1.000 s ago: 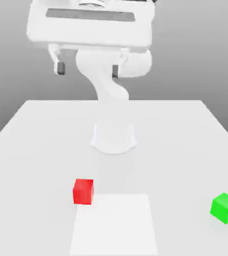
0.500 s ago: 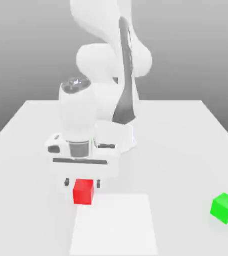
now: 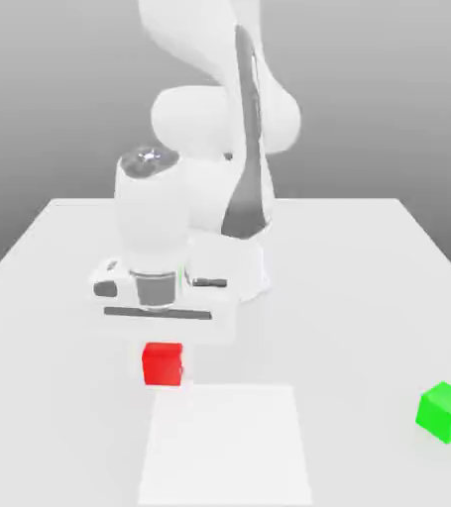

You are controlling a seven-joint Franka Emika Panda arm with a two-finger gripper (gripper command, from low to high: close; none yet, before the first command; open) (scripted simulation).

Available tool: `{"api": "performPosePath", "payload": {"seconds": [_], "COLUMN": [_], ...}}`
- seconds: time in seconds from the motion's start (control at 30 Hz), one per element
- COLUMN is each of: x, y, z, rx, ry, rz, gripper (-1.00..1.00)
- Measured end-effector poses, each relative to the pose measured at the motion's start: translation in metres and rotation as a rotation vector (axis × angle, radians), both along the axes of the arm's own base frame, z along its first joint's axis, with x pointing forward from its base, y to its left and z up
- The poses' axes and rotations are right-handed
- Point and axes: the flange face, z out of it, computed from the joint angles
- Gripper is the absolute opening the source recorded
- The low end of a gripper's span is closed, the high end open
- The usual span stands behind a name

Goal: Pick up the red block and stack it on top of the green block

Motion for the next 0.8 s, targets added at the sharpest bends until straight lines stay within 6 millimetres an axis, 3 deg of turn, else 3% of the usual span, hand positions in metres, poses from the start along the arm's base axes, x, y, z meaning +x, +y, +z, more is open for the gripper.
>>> {"api": "performPosePath", "payload": {"seconds": [0.1,0.27,0.37,0.5,0.57,0.67,0.7,0.8], "x": [0.03,0.068,0.07,0.049,0.048,0.048,0.047,0.047], "y": [0.046,0.18,0.261,0.368,0.382,0.385,0.385,0.385], "z": [0.01,0.02,0.028,0.039,0.026,-0.009,-0.018,-0.018], "rx": [-0.005,-0.01,-0.009,-0.002,0.0,0.0,0.0,0.0], "ry": [0.005,0.01,0.009,0.002,-0.001,-0.002,-0.001,-0.001], "rz": [0.121,0.412,0.56,0.739,0.754,0.758,0.759,0.759], "gripper": [-1.0,-1.0,-1.0,-1.0,-1.0,-1.0,1.0,1.0]}}
